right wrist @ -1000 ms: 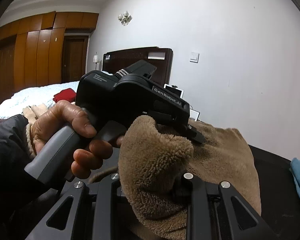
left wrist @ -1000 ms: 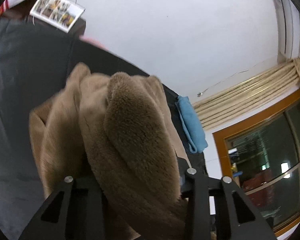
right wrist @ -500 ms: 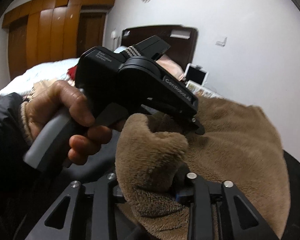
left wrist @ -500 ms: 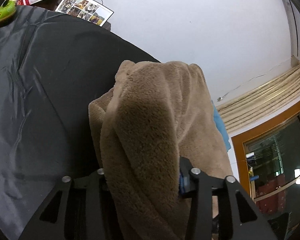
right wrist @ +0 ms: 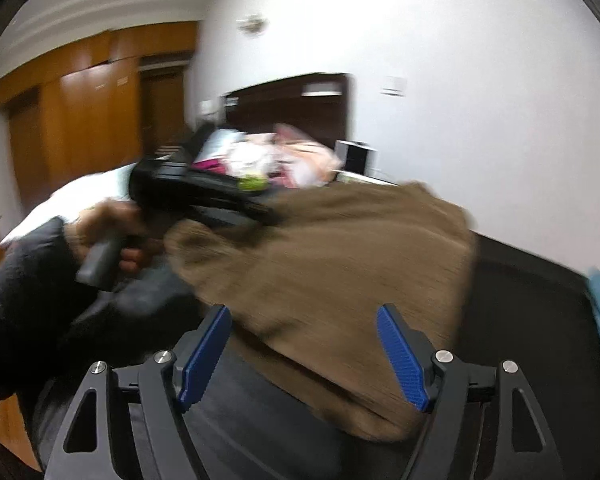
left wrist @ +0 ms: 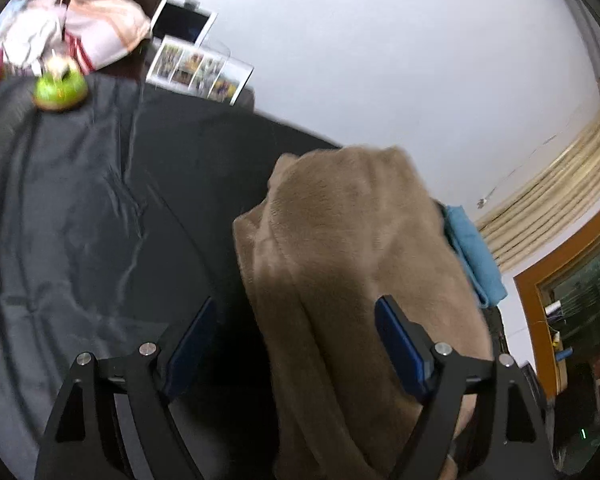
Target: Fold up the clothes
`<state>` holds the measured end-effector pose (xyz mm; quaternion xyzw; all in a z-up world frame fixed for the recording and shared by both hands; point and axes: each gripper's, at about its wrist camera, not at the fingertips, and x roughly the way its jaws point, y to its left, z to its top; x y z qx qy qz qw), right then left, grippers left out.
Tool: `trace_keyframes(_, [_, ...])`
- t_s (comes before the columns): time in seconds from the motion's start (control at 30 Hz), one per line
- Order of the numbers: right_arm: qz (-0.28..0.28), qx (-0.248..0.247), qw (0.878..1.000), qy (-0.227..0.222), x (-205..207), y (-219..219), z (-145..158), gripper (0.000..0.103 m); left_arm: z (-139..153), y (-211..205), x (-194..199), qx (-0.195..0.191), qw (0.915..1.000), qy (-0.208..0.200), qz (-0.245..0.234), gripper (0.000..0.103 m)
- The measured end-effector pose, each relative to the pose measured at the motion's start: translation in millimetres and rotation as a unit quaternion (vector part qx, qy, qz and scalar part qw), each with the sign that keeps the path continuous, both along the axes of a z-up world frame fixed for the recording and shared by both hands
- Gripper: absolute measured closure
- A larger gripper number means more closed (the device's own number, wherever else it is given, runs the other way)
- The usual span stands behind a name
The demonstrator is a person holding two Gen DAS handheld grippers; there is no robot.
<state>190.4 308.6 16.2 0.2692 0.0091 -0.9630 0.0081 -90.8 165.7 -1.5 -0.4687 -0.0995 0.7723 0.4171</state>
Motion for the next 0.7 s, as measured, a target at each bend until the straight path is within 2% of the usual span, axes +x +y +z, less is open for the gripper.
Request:
trace_keyframes(0.1, [-0.05, -0.001, 0.999, -0.007, 11.3, 26.2, -2.2, 0.026, 26.0, -7.3, 19.5, 0.022, 0.9993, 0.03, -0.006, 0.019])
trace_keyframes(0.27, [-0.067, -0.01, 0.998, -0.019, 12.3, 42.4, -3.2, 0.026, 53.7, 8.2, 65.2, 0.038, 0.9949, 0.075, -0.054, 0.019])
trace_keyframes(0.4, [-0.071, 0.003, 0.997, -0.037, -4.7, 40.9, -9.6, 0.026, 46.1, 38.3, 83.4, 0.024, 0.9929, 0.09, -0.074, 0.019])
trace_keyframes(0.57, [-0.077, 0.02, 0.995, -0.059, -25.8, 39.0, -17.7, 0.026, -2.7, 49.6, 69.6, -0.023, 0.9981, 0.036, -0.045, 0.019])
trace_keyframes(0.7, [-0.074, 0.03, 0.992, -0.102, -30.7, 42.1, -35.1, 0.025, -17.7, 45.3, 71.5, -0.053, 0.9968, 0.054, -0.027, 0.019])
